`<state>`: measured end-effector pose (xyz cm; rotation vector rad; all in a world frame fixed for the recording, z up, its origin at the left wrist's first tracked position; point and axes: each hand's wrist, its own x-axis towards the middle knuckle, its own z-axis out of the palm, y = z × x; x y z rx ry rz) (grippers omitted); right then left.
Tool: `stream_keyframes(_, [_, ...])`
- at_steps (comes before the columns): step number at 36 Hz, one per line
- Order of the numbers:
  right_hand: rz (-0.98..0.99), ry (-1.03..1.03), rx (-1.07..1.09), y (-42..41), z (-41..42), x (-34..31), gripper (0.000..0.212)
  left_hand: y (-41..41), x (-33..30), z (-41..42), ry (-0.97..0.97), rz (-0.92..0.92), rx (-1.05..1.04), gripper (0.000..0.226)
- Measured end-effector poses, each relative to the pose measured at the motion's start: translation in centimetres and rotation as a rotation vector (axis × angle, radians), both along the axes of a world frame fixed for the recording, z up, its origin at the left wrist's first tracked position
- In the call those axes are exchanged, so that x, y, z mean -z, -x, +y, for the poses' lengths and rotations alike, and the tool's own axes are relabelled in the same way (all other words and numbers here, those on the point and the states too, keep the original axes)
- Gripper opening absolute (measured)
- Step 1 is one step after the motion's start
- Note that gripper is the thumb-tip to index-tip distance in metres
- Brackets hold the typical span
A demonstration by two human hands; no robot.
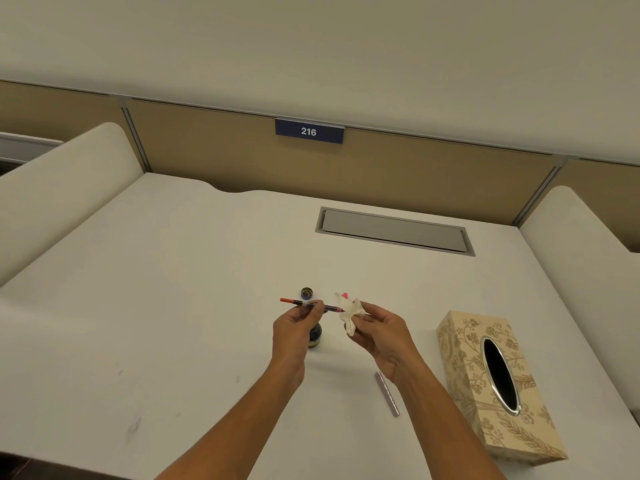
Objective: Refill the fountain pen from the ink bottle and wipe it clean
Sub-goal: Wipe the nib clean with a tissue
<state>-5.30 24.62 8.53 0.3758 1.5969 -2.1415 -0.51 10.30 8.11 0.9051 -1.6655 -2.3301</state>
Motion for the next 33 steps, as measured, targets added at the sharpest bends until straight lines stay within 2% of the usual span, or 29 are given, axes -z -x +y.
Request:
stream_keyframes(9, [0.021, 0.078, -0.025, -0.05, -0.1, 0.26, 0.037, 0.17, 0.12, 0.11, 0.015, -0.006, -0.005, 0.005])
stream_keyframes(14, [0.052, 0.12, -0.041, -0.14, -0.27, -0.02, 0.032, 0.2, 0.12, 0.16, 0.003, -0.007, -0.019, 0.002])
stream_keyframes(21, [-0.026, 0.264, -0.005, 0.15, 0.11, -0.2, 0.035, 0.24, -0.04, 0.24, 0.009, 0.002, -0.01, 0.002])
stream_keyframes(27, [0.065, 0.211, -0.036, -0.18, 0.08, -0.02, 0.035, 0.27, -0.09, 0.3, -0.011, 0.021, 0.004, 0.003])
stream_keyframes(33, [0.203, -0.073, 0.025, -0.54, -0.27, -0.38, 0.019, -0.05, 0.16, 0.59, -0.029, 0.042, 0.024, 0.005])
